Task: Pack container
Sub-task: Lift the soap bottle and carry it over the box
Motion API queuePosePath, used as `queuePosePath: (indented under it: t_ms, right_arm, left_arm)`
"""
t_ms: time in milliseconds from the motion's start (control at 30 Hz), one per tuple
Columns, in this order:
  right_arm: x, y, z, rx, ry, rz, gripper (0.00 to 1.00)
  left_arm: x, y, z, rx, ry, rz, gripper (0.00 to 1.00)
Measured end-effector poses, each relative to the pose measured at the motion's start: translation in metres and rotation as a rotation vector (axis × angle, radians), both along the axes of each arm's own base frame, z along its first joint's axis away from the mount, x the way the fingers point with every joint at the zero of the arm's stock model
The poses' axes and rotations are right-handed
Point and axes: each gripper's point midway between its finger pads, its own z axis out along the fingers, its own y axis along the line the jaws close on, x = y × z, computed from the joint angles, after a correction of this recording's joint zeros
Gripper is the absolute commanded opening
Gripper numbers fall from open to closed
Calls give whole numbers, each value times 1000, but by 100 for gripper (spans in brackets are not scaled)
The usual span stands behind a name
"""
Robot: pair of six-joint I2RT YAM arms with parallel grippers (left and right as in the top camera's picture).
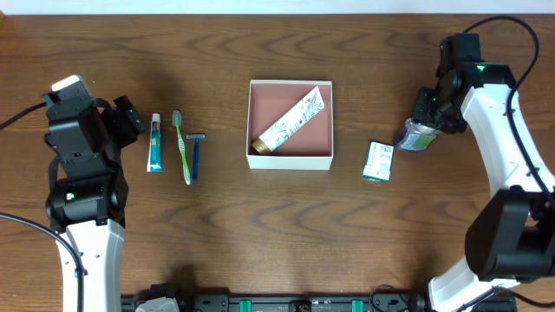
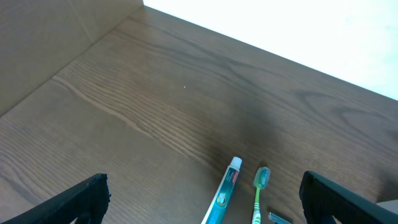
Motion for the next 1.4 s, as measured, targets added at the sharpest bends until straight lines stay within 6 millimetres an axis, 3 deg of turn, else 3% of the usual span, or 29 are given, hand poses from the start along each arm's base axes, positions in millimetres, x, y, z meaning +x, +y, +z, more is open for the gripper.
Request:
queuePosePath:
  t_ms: [267,400,733,900,1133,1233,1400]
  right_arm:
    - [0,22,19,1,-49,58,3]
    - [6,46,37,3,-85,130,1]
    - [21,165,134,71,-349,430,1]
    - [18,212,159,110,-449,527,2]
    - [7,259,155,153,-459,629,1]
    - [4,281,129,173,-394,674,1]
    - [-7,294,93,185,-275,710,1]
  left_arm:
    - [0,0,0,0,0,0,98]
    - [0,0,0,0,0,0,98]
    - [0,0,0,0,0,0,98]
    - [0,0,0,0,0,0,98]
    - [0,0,0,0,0,0,98]
    - [0,0,0,0,0,0,98]
    - [0,0,0,0,0,0,98]
